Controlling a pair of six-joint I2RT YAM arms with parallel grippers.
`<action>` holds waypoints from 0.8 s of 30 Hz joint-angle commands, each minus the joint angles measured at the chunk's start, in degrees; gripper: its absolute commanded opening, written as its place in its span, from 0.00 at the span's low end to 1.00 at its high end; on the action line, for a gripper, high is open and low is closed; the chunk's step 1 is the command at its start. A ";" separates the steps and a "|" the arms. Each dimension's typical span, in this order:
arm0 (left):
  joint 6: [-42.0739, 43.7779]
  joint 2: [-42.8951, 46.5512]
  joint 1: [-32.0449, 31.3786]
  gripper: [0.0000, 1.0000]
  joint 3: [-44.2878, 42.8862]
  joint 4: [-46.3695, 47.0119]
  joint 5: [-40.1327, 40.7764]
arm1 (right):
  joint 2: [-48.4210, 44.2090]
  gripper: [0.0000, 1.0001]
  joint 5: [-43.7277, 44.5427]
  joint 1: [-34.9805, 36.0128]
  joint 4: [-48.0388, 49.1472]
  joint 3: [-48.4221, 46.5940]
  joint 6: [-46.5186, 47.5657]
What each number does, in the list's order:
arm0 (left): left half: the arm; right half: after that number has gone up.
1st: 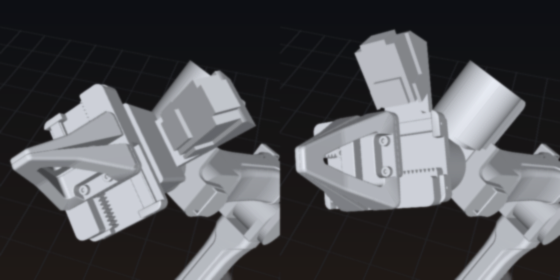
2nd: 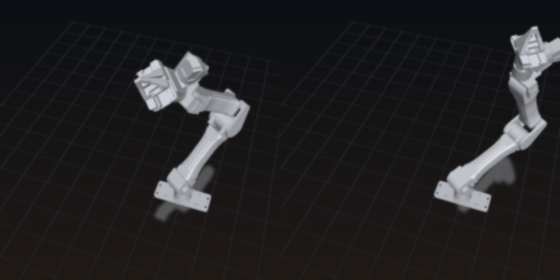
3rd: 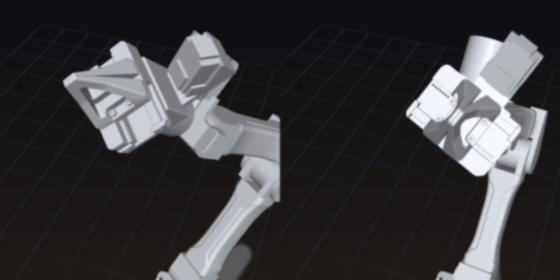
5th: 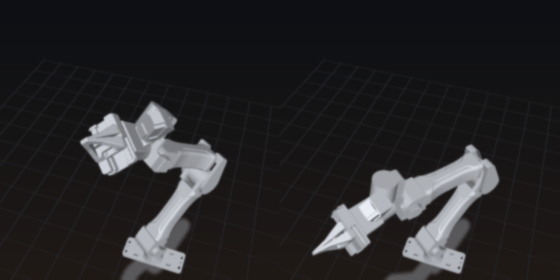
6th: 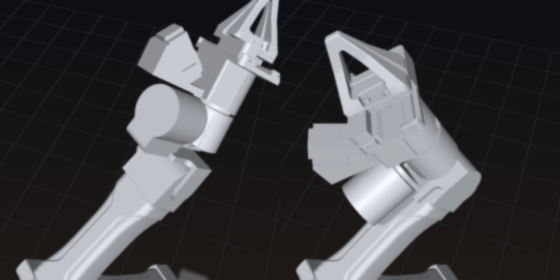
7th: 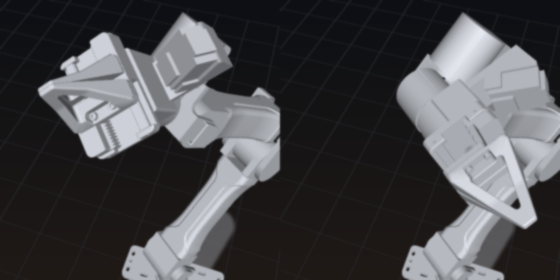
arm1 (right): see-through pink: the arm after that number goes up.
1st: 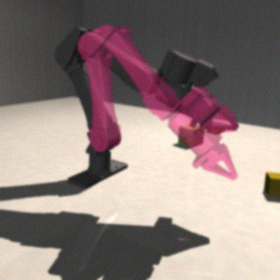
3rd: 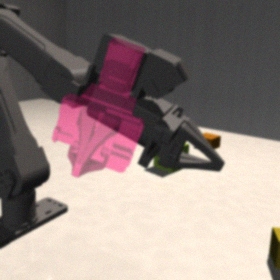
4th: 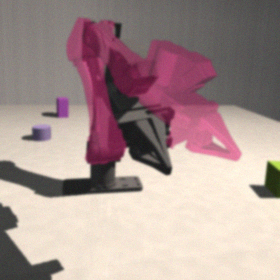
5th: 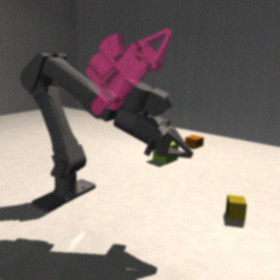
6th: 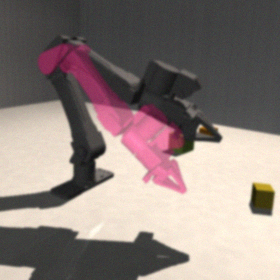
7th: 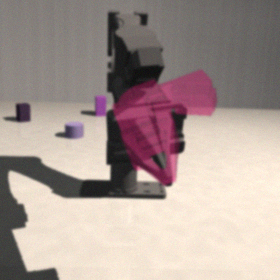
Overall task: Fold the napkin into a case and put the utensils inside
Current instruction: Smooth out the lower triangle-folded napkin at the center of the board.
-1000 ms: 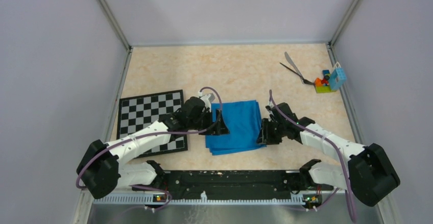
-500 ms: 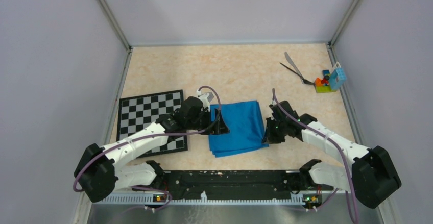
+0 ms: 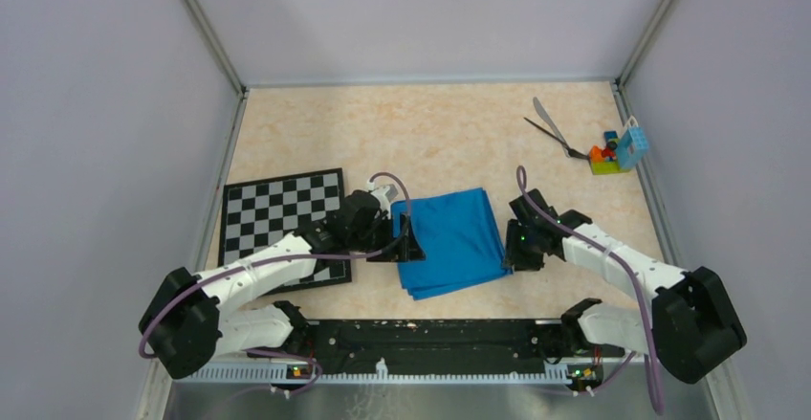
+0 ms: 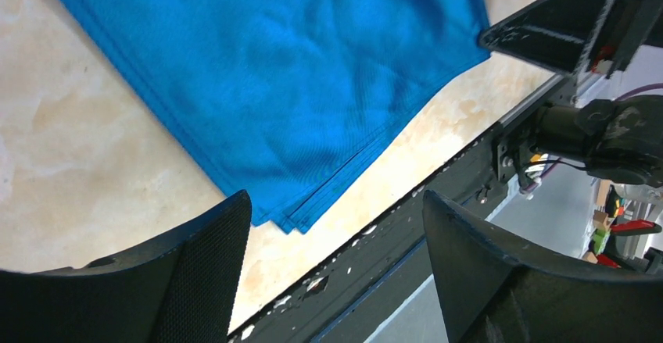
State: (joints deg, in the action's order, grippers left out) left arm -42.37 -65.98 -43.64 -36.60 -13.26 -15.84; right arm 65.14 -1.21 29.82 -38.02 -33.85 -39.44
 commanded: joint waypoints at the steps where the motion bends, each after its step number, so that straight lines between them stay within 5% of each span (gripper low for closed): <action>1: -2.71 0.41 -0.05 0.85 3.36 2.92 -1.05 | 0.57 0.40 4.38 -0.51 1.66 0.62 -1.61; 7: -6.06 0.90 -0.04 0.84 7.84 6.01 1.20 | 0.40 0.39 1.74 -1.06 5.42 3.51 -2.22; 10: -6.81 -0.47 0.02 0.84 7.88 6.03 3.76 | -2.45 0.23 1.48 -1.08 7.36 6.04 -3.35; 12: -7.02 -1.11 0.11 0.84 7.52 5.88 5.98 | -4.86 0.00 1.42 -1.10 10.00 8.22 -4.82; 19: -5.29 -5.03 3.27 0.87 5.03 7.35 7.56 | -8.24 0.00 -12.68 -1.13 34.38 16.74 -17.02; 24: -2.34 -6.70 7.80 0.89 2.81 6.74 6.13 | -8.61 0.00 -11.91 -1.17 42.19 18.29 -22.96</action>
State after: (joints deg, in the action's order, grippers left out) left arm -47.64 -72.16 -38.65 -30.48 -8.62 -9.58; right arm 57.49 -11.16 28.97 -8.16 -16.01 -55.61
